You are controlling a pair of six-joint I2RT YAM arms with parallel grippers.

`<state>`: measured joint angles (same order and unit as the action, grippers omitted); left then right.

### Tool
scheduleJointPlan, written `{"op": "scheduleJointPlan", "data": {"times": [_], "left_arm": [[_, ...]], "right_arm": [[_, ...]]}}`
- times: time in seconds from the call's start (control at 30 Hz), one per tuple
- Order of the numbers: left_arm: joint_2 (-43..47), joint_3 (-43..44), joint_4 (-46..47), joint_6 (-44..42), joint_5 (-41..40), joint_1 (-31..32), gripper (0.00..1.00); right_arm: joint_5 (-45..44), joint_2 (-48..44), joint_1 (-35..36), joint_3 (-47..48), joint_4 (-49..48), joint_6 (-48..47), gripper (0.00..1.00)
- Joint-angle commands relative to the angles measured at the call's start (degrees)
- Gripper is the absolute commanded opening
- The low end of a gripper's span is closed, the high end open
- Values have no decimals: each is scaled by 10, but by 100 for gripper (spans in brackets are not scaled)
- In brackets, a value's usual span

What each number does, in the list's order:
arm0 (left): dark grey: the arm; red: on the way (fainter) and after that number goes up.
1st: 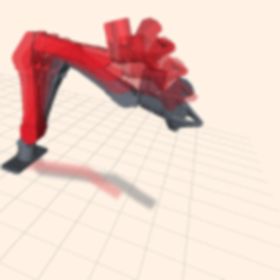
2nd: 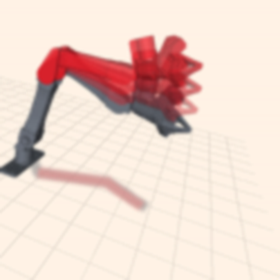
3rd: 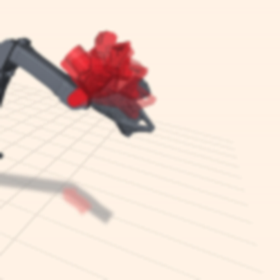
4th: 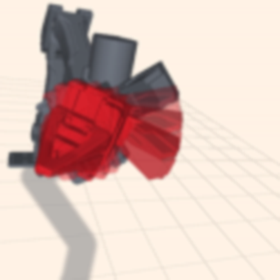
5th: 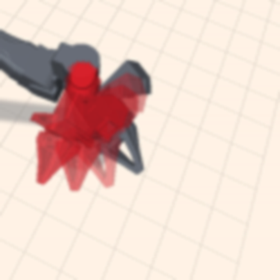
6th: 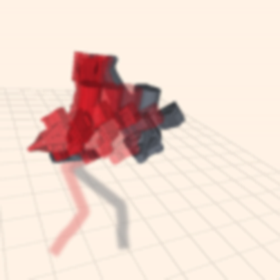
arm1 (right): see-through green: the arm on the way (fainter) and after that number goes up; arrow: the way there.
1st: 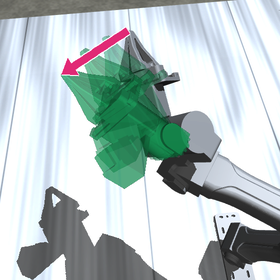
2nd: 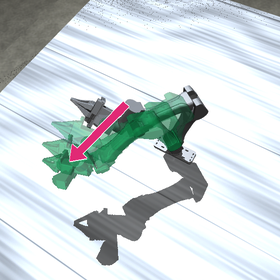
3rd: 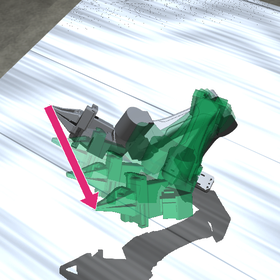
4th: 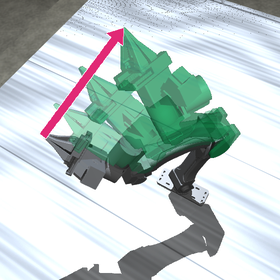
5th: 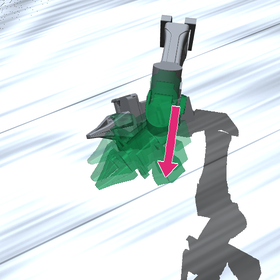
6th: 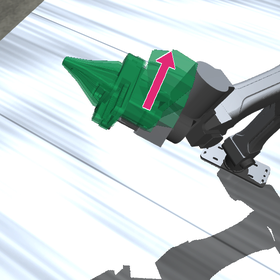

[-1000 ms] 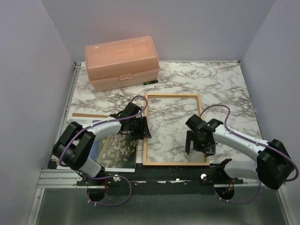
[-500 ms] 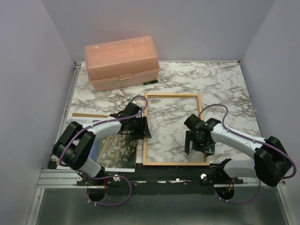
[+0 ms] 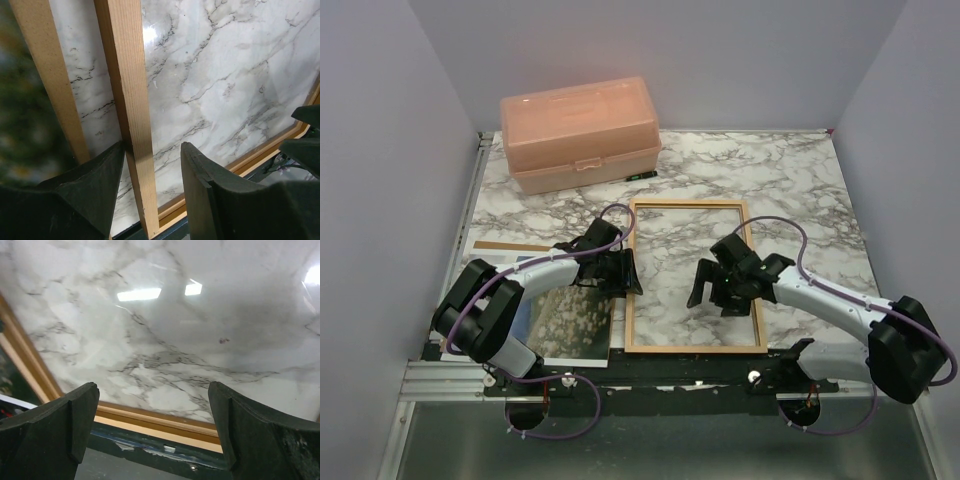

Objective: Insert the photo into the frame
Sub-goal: Adjust the photo frame item on the photo frame.

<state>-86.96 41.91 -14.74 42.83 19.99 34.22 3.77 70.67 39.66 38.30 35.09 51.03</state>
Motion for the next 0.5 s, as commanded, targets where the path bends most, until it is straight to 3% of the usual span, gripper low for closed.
{"op": "scheduleJointPlan", "data": {"times": [0.0,0.23,0.47], "left_arm": [[-17,-11,-38,-19,-30,5,52],[-9,-15,-37,-18,-33,5,52],[-6,-14,-36,-19,-34,6,52]], "right_arm": [[-27,-19,2,45,-20,-1,100],[-130,1,-9,151,36,-52,100],[-104,82,-108,219,28,-121,100]]}}
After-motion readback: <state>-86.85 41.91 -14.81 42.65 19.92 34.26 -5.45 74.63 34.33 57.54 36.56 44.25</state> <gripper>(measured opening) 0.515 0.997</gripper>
